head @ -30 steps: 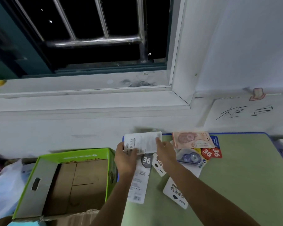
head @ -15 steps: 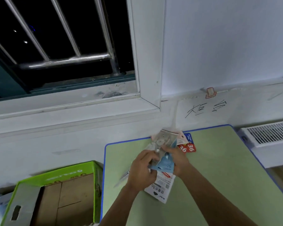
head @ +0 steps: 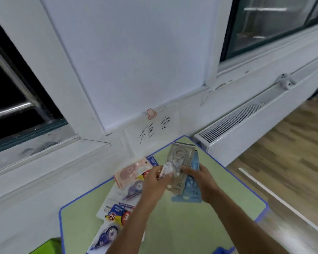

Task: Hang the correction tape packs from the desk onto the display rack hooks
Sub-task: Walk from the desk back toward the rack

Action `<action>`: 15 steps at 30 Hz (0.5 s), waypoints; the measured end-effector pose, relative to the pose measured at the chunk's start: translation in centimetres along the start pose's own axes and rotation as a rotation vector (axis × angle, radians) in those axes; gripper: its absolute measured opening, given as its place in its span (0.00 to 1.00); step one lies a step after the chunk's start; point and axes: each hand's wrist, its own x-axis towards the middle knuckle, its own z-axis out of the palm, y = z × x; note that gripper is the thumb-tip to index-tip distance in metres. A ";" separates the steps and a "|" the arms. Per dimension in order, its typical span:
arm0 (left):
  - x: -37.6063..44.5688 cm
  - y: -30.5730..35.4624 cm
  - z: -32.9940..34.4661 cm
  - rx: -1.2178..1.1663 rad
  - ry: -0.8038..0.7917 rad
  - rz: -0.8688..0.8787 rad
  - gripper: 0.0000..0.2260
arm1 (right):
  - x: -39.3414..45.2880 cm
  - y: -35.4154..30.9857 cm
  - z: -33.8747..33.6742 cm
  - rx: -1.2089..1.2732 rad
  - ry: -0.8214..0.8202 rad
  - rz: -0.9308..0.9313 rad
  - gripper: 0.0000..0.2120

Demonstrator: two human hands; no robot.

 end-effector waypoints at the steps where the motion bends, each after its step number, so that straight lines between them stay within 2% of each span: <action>1: -0.2 0.5 1.3 -0.041 -0.032 -0.003 0.10 | -0.8 -0.6 -1.4 0.006 0.018 -0.014 0.11; 4: -1.1 2.9 5.2 -0.146 -0.101 -0.008 0.13 | -3.4 -2.3 -5.9 0.055 0.079 -0.067 0.10; 7: -2.4 5.7 9.4 -0.346 -0.166 -0.063 0.13 | -6.1 -3.7 -11.7 0.144 0.219 -0.072 0.04; 11: -5.4 9.4 16.2 -0.464 -0.247 -0.048 0.20 | -11.4 -5.4 -20.2 0.216 0.370 -0.087 0.11; 13: -7.7 11.1 20.3 -0.527 -0.245 -0.019 0.18 | -14.8 -6.3 -24.9 0.246 0.446 -0.114 0.13; 15: -10.3 12.6 24.7 -0.597 -0.267 -0.010 0.11 | -18.5 -7.1 -29.5 0.248 0.520 -0.130 0.12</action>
